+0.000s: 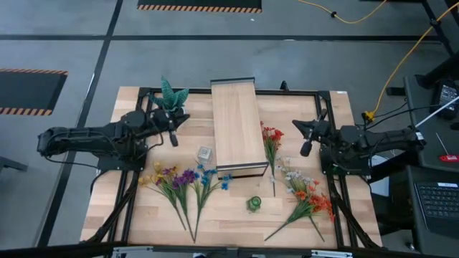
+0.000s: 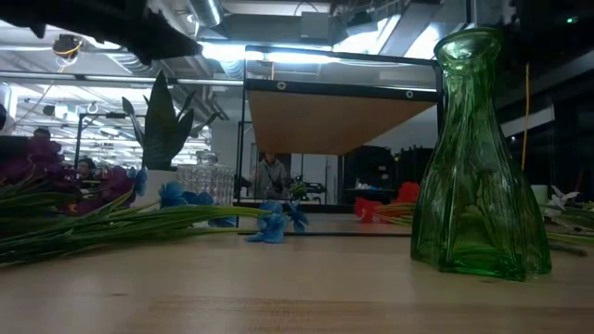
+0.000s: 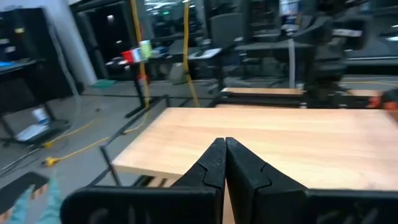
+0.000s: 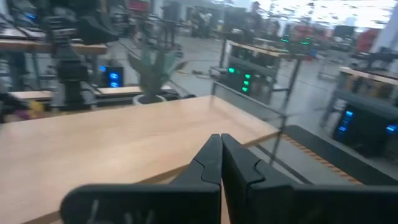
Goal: Pick and place flowers into a vace then onto a shelf
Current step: Put the bottom orange flowers into the green vase
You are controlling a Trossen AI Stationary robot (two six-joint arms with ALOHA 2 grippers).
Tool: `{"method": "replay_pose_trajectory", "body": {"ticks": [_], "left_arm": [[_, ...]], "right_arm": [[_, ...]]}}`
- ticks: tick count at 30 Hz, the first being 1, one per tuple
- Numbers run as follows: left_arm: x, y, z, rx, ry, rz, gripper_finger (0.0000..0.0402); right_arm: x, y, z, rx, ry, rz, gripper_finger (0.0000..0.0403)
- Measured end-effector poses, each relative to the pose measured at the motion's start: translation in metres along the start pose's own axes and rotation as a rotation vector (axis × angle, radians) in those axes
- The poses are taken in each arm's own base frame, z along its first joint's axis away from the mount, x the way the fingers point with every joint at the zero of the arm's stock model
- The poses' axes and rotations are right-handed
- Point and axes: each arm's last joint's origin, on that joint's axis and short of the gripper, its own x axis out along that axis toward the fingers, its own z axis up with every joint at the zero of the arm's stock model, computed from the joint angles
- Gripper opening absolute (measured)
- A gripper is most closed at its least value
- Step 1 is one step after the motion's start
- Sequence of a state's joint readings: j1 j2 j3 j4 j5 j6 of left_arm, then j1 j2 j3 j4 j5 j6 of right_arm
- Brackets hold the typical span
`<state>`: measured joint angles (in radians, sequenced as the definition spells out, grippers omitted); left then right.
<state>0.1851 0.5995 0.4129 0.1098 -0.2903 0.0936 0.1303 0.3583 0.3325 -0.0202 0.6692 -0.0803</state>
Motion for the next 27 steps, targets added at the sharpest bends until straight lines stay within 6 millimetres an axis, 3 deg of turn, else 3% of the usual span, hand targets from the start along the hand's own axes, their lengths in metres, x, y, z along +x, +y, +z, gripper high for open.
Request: {"method": "replay_pose_trajectory", "body": {"ticks": [6,12,27], "left_arm": [[0.014,0.005,-0.004,0.002,0.021,0.033,0.0003],[0.018,0.007,0.002,-0.021,-0.051,0.052,0.0003],[0.018,0.005,0.003,-0.022,-0.066,-0.003,0.0003]], "right_arm": [[0.007,-0.007,0.017,-0.006,0.017,-0.091,0.0003],[0.012,-0.004,0.034,0.025,0.115,-0.073,0.0003],[0.024,0.049,0.061,0.047,0.435,0.11,0.0001]]}}
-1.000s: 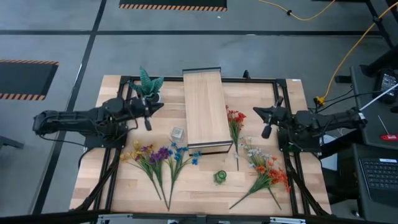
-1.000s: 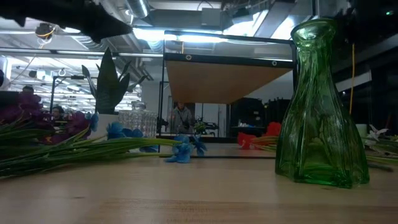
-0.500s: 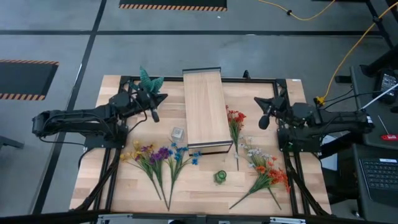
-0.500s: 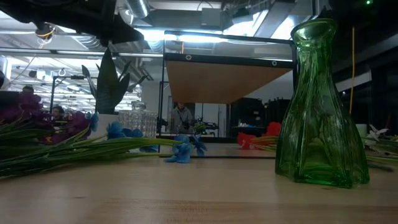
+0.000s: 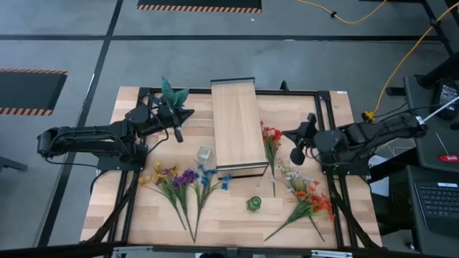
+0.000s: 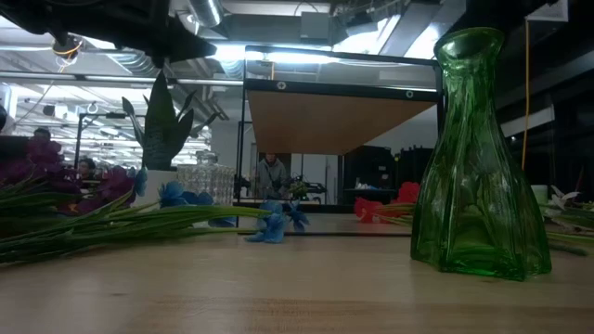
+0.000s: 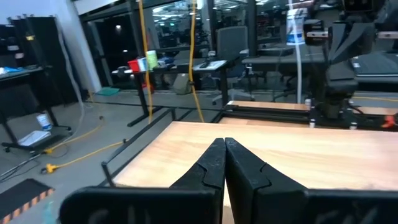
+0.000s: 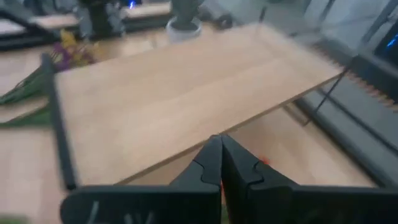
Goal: Pick and place flowers into a vace then onto a shelf
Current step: Put the bottom orange flowers into the green vase
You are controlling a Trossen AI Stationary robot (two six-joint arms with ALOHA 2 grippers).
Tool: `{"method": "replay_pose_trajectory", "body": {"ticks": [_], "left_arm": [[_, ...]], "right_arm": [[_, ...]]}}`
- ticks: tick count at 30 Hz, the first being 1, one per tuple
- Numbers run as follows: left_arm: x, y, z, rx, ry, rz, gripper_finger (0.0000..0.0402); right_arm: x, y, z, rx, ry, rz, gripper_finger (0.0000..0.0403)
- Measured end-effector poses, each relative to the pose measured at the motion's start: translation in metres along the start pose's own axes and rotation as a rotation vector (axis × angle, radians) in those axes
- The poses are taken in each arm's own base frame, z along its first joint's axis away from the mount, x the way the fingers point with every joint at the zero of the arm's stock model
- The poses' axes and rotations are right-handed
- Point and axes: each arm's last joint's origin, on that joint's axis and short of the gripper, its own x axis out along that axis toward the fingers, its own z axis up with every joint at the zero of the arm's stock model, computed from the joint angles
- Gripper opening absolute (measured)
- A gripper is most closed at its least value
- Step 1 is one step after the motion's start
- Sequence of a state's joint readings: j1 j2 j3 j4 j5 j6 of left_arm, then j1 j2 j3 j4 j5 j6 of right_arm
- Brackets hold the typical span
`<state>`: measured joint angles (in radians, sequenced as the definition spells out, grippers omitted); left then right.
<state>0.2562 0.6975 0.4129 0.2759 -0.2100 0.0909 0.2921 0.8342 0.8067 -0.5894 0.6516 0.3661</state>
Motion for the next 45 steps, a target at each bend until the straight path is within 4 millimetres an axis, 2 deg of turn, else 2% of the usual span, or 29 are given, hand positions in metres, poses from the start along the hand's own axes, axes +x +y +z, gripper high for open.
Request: {"method": "replay_pose_trajectory", "body": {"ticks": [20,25,33,40,45], "left_arm": [[0.0,-0.001,0.0,-0.028,-0.006,-0.029,0.0003],[0.0,-0.001,0.0,-0.026,-0.005,-0.029,0.0003],[0.0,-0.001,0.0,-0.026,-0.005,-0.029,0.0003],[0.0,-0.001,0.001,-0.028,-0.016,-0.027,0.0003],[0.0,-0.001,0.001,-0.028,-0.016,-0.027,0.0003]], "right_arm": [[-0.02,0.066,0.012,0.173,0.385,-0.011,0.0],[-0.015,0.088,0.004,0.146,0.518,-0.012,0.0],[-0.013,0.119,-0.007,0.254,0.721,-0.007,0.0],[-0.024,0.154,-0.013,0.36,0.782,-0.016,0.0],[-0.032,0.185,-0.016,0.437,0.802,-0.034,0.0]]}}
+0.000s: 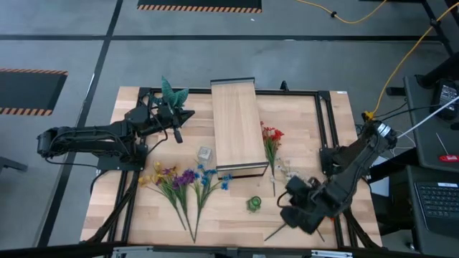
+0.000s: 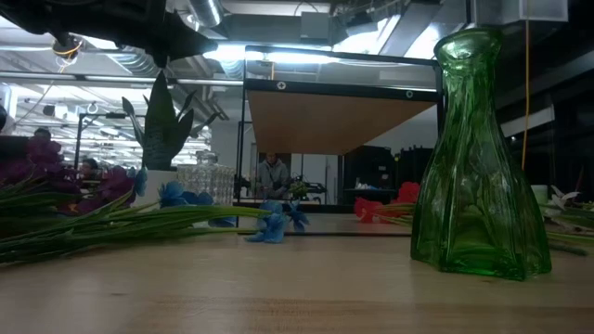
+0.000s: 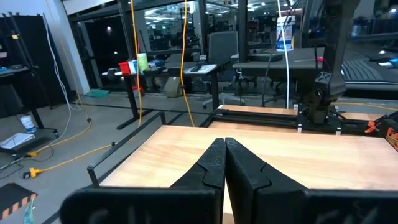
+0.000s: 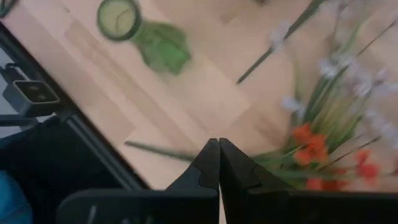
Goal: Pick and place flowers into a vace then onto a shelf
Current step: Put the bottom orange flowers into the green vase
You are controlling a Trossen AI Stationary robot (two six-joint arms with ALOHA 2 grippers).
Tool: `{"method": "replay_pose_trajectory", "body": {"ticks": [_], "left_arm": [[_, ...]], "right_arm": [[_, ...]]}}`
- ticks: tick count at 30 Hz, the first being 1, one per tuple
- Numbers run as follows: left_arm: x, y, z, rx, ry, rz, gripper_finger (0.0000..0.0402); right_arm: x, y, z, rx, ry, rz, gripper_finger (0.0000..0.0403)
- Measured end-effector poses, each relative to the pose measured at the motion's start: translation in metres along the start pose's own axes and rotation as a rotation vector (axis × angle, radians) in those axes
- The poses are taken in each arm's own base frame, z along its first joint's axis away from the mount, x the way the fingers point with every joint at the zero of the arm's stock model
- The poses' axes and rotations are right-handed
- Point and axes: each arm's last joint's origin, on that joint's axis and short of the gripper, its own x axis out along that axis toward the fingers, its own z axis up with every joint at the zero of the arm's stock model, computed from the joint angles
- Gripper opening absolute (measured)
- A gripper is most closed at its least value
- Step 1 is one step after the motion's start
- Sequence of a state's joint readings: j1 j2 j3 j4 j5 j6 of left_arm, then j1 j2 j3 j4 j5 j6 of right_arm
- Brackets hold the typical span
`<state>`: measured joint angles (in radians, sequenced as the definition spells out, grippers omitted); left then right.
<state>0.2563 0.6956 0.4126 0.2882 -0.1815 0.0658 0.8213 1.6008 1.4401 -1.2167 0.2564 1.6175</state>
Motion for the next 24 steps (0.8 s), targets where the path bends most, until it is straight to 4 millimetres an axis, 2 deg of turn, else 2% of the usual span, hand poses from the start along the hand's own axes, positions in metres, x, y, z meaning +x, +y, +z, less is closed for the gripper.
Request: {"method": "replay_pose_trajectory", "body": {"ticks": [6,13,19,24], "left_arm": [[0.0,0.0,0.0,-0.011,0.0,0.0,0.0003],[0.0,0.0,0.0,-0.052,-0.001,-0.001,0.0003],[0.0,0.0,0.0,-0.052,-0.001,0.0,0.0003],[0.0,0.0,0.0,-0.052,-0.001,-0.001,0.0003]], "right_arm": [[0.004,0.029,-0.025,0.146,0.058,-0.068,0.0],[0.009,0.056,-0.049,0.367,0.072,-0.071,0.0],[0.028,0.068,-0.063,0.54,0.11,-0.141,0.0],[0.044,0.071,-0.064,0.545,0.1,-0.188,0.0]]}}
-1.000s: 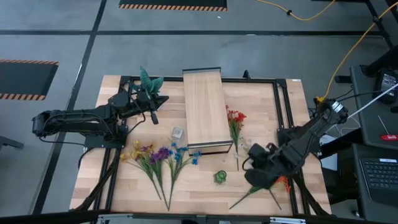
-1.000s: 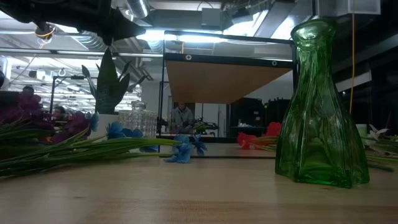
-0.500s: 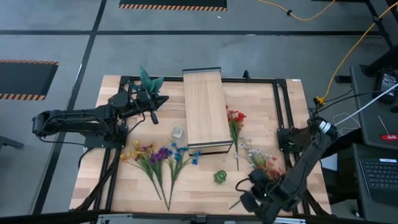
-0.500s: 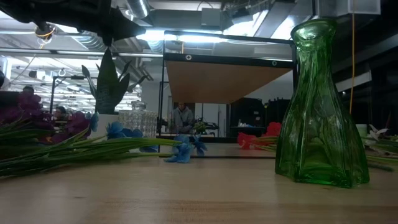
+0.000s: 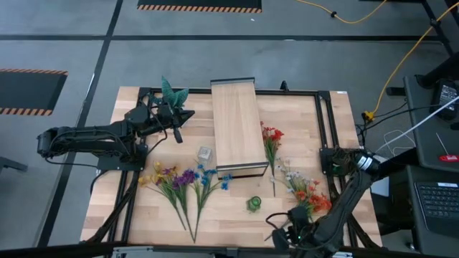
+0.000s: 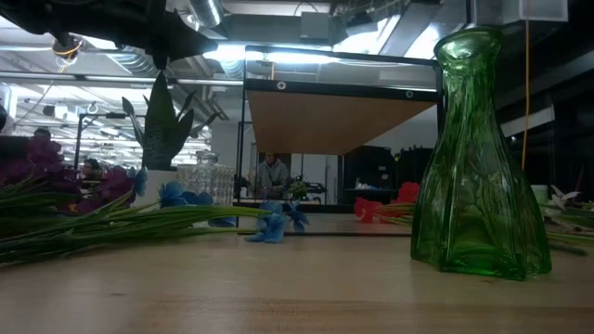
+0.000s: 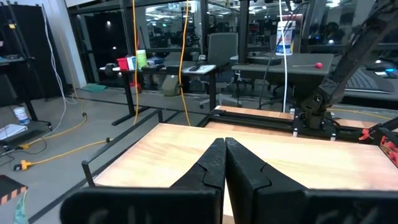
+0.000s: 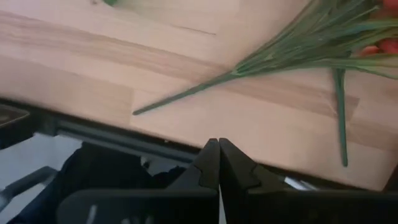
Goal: Pick and place flowers into a vace then onto a shelf
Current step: Put the bottom orange flowers into the green vase
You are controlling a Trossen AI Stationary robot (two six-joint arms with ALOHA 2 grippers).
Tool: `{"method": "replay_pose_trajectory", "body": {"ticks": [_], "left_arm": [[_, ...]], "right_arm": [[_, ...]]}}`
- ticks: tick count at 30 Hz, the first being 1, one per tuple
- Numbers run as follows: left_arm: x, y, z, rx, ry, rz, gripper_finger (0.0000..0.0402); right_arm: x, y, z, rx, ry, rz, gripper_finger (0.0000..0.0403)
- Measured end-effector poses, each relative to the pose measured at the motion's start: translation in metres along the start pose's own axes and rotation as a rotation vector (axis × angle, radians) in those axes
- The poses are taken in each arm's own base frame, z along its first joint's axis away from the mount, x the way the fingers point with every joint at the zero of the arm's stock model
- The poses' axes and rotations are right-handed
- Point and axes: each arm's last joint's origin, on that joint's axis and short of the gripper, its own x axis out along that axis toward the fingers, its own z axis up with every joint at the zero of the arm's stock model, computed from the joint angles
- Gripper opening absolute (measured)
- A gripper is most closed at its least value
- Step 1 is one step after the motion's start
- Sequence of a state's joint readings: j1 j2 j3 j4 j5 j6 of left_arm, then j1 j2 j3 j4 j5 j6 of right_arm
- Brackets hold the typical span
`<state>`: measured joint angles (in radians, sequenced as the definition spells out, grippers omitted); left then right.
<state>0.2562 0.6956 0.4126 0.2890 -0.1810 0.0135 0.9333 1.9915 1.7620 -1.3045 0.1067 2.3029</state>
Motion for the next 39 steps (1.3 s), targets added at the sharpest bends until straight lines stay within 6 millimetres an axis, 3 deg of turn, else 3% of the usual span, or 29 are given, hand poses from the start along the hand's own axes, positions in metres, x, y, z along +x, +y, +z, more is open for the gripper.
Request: {"method": "replay_pose_trajectory", "body": {"ticks": [8,16,33,39], "left_arm": [[0.0,0.0,0.0,0.0,0.0,0.0,0.0003],[0.0,0.0,0.0,0.0,0.0,0.0,0.0003],[0.0,0.0,0.0,0.0,0.0,0.0,0.0003],[0.0,0.0,0.0,0.0,0.0,0.0,0.0003]], "right_arm": [[0.003,0.01,0.012,0.036,-0.011,0.0,0.0004],[0.003,0.009,0.013,0.032,-0.024,-0.018,0.0037],[0.003,0.008,0.013,0.036,-0.028,-0.021,0.0197],[0.003,0.008,0.013,0.062,-0.028,-0.021,0.023]]}}
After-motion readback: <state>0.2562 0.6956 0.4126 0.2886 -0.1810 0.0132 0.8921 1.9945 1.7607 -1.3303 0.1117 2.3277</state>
